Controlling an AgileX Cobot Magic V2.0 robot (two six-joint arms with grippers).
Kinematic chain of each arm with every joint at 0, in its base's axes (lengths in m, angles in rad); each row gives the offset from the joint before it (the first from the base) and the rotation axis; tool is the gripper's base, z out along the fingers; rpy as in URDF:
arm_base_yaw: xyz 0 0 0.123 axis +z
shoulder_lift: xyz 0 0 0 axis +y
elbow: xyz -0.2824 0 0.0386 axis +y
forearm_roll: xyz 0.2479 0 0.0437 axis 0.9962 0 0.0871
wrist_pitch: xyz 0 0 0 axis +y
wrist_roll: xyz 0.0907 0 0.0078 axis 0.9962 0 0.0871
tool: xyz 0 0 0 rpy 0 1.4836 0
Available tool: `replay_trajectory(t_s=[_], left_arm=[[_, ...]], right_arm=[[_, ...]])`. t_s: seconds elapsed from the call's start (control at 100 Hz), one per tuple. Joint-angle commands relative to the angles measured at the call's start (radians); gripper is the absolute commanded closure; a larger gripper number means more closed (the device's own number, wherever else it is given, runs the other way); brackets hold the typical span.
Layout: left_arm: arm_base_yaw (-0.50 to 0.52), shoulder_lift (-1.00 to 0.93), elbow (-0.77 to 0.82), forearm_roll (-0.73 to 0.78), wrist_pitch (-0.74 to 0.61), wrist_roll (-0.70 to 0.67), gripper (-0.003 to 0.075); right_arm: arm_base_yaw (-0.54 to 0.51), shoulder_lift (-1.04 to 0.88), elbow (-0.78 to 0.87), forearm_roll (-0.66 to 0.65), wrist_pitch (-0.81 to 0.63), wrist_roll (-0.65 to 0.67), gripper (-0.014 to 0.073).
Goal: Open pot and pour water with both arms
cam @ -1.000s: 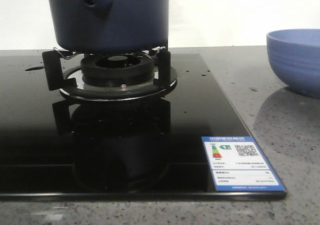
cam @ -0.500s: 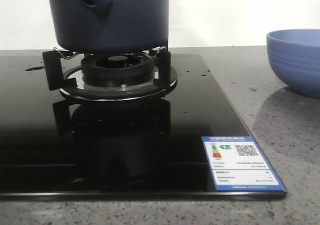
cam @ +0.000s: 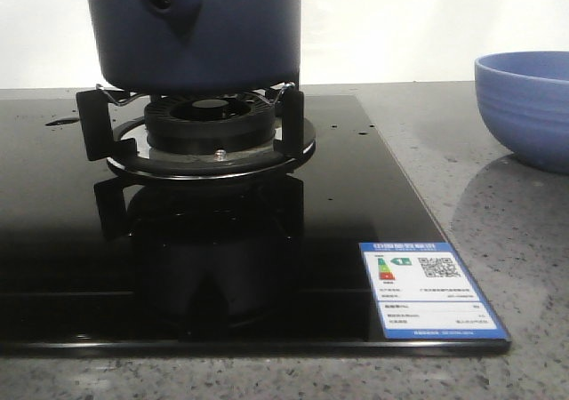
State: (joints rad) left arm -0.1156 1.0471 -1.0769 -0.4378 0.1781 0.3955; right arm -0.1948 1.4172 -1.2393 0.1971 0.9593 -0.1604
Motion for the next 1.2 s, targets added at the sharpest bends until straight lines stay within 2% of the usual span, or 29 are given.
replay_trajectory(t_s=[0.0, 0.08, 0.12, 0.17, 0.33, 0.53, 0.76, 0.98, 1.19], left_arm=[[0.014, -0.027, -0.038, -0.006, -0.078, -0.001, 0.0373], [0.019, -0.031, -0.038, -0.006, -0.078, -0.001, 0.0373], [0.019, -0.031, -0.038, -0.006, -0.078, -0.001, 0.0373], [0.019, -0.031, -0.038, -0.006, -0.078, -0.001, 0.0373], [0.019, -0.031, -0.038, -0.006, -0.078, -0.001, 0.0373], [0.019, -0.031, -0.038, -0.006, -0.080, -0.001, 0.0373], [0.019, -0.031, -0.038, -0.006, -0.066, -0.001, 0.0373], [0.019, -0.031, -0.026, -0.006, -0.032, -0.001, 0.0373], [0.019, -0.031, 0.006, -0.006, -0.032, -0.001, 0.0373]], right_arm=[[-0.008, 0.025, -0.037, -0.015, 0.000, 0.002, 0.0156], [-0.008, 0.066, -0.037, -0.021, 0.016, 0.002, 0.0168], [-0.008, 0.082, -0.037, -0.020, 0.023, 0.002, 0.0205], [-0.008, 0.094, -0.037, -0.020, 0.028, 0.002, 0.0284], [-0.008, 0.104, -0.037, -0.020, 0.032, 0.002, 0.0658], [-0.006, 0.092, -0.050, 0.002, 0.038, -0.006, 0.0656], [0.022, 0.090, -0.211, 0.037, 0.160, -0.006, 0.0653], [0.150, 0.120, -0.446, 0.037, 0.277, 0.000, 0.0634], [0.298, 0.216, -0.716, 0.037, 0.324, 0.039, 0.0634]])
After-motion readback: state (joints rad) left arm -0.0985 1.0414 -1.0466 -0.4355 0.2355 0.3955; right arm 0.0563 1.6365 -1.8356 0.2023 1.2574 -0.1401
